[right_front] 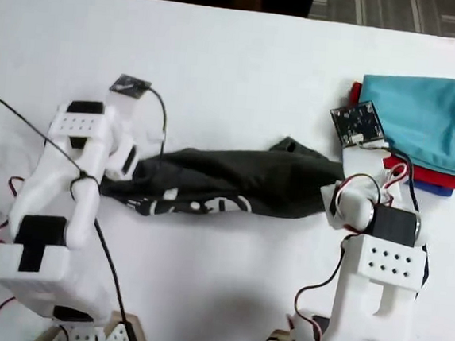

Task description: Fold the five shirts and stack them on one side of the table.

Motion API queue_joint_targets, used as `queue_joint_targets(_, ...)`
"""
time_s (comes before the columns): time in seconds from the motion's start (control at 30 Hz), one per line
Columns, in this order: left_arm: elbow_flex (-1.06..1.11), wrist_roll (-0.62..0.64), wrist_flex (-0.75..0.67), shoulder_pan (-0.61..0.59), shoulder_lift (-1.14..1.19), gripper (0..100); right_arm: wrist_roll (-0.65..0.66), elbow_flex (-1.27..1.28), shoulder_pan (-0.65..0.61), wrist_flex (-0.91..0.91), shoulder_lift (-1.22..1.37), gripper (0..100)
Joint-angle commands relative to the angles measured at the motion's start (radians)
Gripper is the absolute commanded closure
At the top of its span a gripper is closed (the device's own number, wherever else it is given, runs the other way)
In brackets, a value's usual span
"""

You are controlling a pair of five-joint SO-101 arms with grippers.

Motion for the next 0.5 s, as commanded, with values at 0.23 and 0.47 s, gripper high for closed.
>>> queue_joint_targets(0.23,-0.061,-0.057,0.052,-0.091,-0.011,78,0.002,-0.003,-0.010,-0.013,-0.041,97.8)
queue_joint_targets(0.47,0.018,-0.077,-0.005,-0.078,-0.003,78,-0.002,-0.003,-0.010,-0.015,-0.041,97.8)
